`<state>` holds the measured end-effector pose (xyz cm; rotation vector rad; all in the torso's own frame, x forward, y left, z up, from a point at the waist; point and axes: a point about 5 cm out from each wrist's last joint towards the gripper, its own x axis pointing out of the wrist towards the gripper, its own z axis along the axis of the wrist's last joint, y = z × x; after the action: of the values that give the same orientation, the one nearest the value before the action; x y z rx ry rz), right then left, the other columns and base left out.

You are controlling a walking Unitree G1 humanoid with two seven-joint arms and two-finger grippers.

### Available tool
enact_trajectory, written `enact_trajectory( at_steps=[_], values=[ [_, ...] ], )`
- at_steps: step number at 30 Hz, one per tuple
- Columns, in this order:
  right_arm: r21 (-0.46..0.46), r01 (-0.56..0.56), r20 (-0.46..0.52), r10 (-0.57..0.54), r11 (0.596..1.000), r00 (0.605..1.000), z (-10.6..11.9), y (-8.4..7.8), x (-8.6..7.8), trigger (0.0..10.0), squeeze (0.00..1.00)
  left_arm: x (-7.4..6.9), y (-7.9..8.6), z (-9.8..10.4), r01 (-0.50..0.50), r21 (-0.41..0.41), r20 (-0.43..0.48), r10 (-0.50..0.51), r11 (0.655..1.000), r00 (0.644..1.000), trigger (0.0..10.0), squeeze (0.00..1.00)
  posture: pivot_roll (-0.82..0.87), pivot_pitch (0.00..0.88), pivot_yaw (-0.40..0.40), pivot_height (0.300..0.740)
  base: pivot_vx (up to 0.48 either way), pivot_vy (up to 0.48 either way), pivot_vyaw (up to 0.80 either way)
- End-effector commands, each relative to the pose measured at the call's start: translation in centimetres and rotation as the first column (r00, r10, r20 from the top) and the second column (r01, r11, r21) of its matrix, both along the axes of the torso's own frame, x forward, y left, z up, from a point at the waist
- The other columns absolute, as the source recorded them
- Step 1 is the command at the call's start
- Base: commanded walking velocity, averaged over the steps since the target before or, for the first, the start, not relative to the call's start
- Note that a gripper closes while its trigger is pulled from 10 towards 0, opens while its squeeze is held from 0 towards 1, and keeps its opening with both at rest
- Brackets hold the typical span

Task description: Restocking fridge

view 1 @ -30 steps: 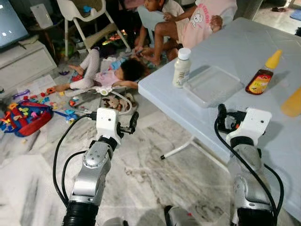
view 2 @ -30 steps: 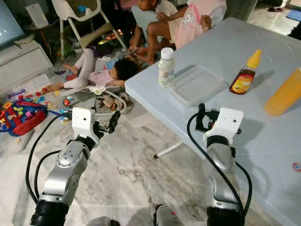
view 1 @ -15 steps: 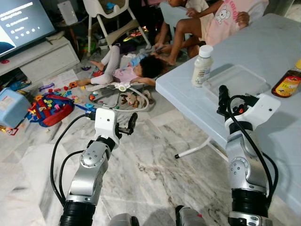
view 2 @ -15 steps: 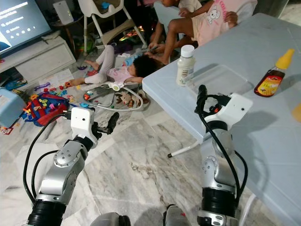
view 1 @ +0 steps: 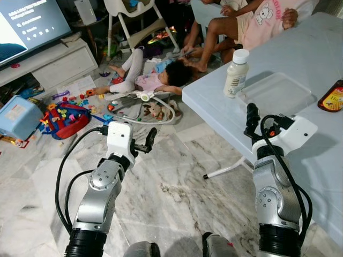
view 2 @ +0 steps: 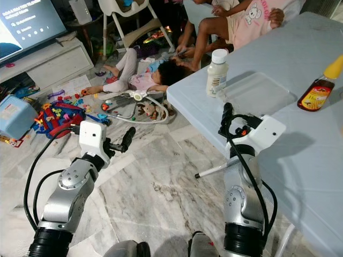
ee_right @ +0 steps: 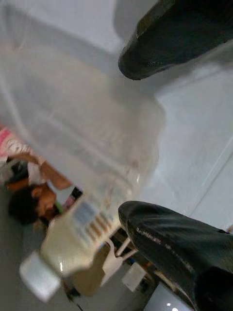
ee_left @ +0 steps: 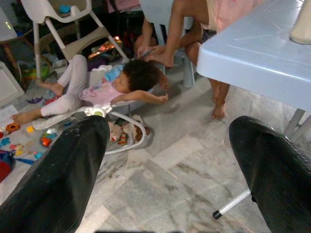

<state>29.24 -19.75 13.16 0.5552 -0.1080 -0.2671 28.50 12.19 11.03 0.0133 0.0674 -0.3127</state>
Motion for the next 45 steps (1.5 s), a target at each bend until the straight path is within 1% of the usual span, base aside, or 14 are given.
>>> enact_trajectory(
  at_steps=[1,2,3,6,10,11,12,16,19,21,24,31,39,45],
  values=[
    [0.057,0.014,0.004,-0.015,0.998,1.000,-0.1,-0.1,0.5,10.0,0.00,0.0,0.2,0.2,0.008,0.010,0.003,-0.008,1.000,1.000,10.0,0.00,0.00,0.099,0.162,0.740,0.000,0.000,0.00],
    [0.079,0.023,0.004,-0.023,0.997,1.000,-0.1,-0.3,0.9,10.0,0.00,0.0,0.3,0.3,0.007,0.013,0.003,-0.007,1.000,1.000,10.0,0.00,0.01,0.102,0.163,0.740,0.000,0.000,0.00],
    [0.079,0.023,0.004,-0.023,0.997,1.000,-0.1,-0.3,0.9,10.0,0.00,0.0,0.3,0.3,0.007,0.013,0.003,-0.007,1.000,1.000,10.0,0.00,0.01,0.102,0.163,0.740,0.000,0.000,0.00],
    [0.096,0.025,0.018,-0.027,0.995,0.999,0.1,-0.3,1.6,10.0,0.00,-0.2,0.7,0.3,0.003,0.019,0.001,-0.003,1.000,1.000,10.0,0.00,0.02,0.108,0.170,0.740,0.000,0.000,0.00],
    [0.116,0.027,0.024,-0.030,0.993,0.999,0.2,-0.2,1.7,10.0,0.00,-0.2,0.7,0.3,0.003,0.021,0.002,-0.003,1.000,1.000,10.0,0.00,0.03,0.110,0.172,0.740,0.000,0.000,0.00],
    [0.145,0.028,0.037,-0.034,0.989,0.999,0.3,-0.2,2.0,3.7,0.00,-0.3,0.7,0.3,0.004,0.023,0.001,-0.004,1.000,1.000,10.0,0.00,0.03,0.111,0.177,0.740,0.000,0.000,0.00],
    [0.159,0.028,0.043,-0.035,0.987,0.998,0.4,-0.1,2.1,0.0,0.00,-0.3,0.7,0.4,0.006,0.026,0.001,-0.006,1.000,1.000,10.0,0.00,0.03,0.112,0.180,0.740,0.000,0.000,0.00],
    [0.228,0.031,0.066,-0.047,0.973,0.997,0.6,0.0,2.4,0.0,0.00,-0.3,0.8,0.4,0.016,0.035,0.002,-0.016,0.999,1.000,10.0,0.00,0.03,0.114,0.186,0.740,0.000,0.000,0.00],
    [0.245,0.032,0.068,-0.050,0.969,0.996,0.6,0.1,2.4,0.0,0.00,-0.3,0.8,0.5,0.017,0.035,0.001,-0.017,0.999,1.000,10.0,0.00,0.03,0.114,0.189,0.740,0.000,0.000,0.00],
    [0.276,0.041,0.067,-0.062,0.960,0.996,0.5,0.1,2.3,0.0,0.00,-0.2,0.7,0.5,0.019,0.036,0.001,-0.019,0.999,1.000,10.0,0.00,0.03,0.116,0.188,0.740,0.000,0.000,0.00],
    [0.280,0.045,0.068,-0.066,0.959,0.996,0.5,0.0,2.2,0.0,0.00,-0.2,0.7,0.5,0.021,0.036,0.001,-0.021,0.999,1.000,10.0,0.00,0.03,0.116,0.188,0.740,0.000,0.000,0.00],
    [0.315,0.089,0.067,-0.116,0.945,0.991,0.9,-0.7,2.2,0.0,0.00,-0.2,0.5,0.5,0.023,0.034,0.001,-0.023,0.999,1.000,10.0,0.00,0.03,0.115,0.185,0.740,0.000,0.000,0.00],
    [0.305,0.125,0.040,-0.144,0.944,0.989,0.7,-1.0,1.8,0.0,0.00,-0.2,0.4,0.5,0.022,0.029,0.002,-0.022,0.999,1.000,10.0,0.00,0.02,0.115,0.181,0.740,0.000,0.000,0.00],
    [0.298,0.129,0.031,-0.145,0.946,0.989,0.6,-1.0,1.5,0.0,0.00,-0.2,0.3,0.5,0.023,0.025,0.003,-0.023,0.999,1.000,10.0,0.00,0.02,0.114,0.178,0.740,0.000,0.000,0.00]
  ],
)
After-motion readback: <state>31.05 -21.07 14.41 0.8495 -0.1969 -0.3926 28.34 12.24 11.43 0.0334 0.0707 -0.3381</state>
